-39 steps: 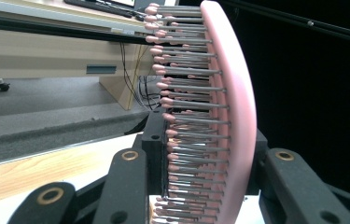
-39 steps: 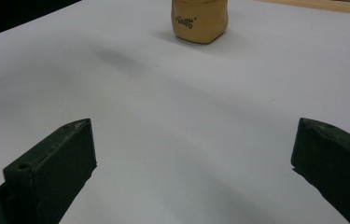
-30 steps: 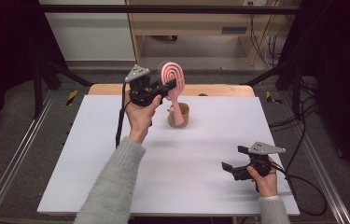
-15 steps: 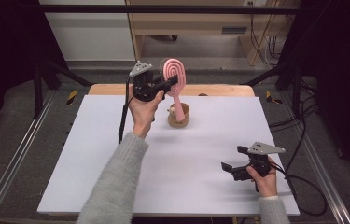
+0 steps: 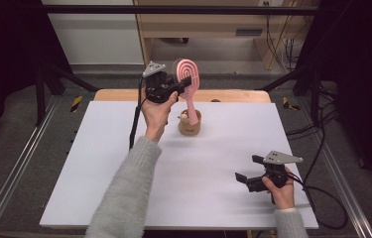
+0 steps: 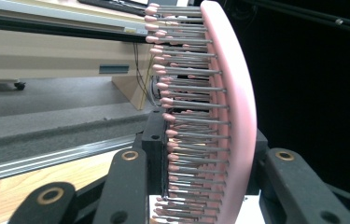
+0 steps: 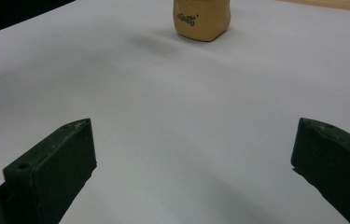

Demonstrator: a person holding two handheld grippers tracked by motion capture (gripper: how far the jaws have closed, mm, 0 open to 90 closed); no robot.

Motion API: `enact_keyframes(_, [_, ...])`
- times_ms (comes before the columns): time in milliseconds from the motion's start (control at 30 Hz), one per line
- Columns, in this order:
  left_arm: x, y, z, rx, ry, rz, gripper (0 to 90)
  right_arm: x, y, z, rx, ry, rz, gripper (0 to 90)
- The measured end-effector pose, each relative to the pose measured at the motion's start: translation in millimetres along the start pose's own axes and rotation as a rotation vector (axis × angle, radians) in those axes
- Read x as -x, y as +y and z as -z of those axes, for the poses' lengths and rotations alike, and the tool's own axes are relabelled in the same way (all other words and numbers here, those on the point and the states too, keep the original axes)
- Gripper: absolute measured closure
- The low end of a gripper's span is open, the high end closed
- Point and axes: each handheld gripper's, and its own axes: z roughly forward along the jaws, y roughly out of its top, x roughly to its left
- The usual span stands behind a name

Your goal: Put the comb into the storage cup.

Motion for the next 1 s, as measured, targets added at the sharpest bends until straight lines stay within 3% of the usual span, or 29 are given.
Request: enact_keyframes(1000, [-14.1,-6.7,-33.4,-0.004,0.049,-0.008,63.6,-0.3,-0.5,-0.6,-0.004,-0.001,0.000,0.3])
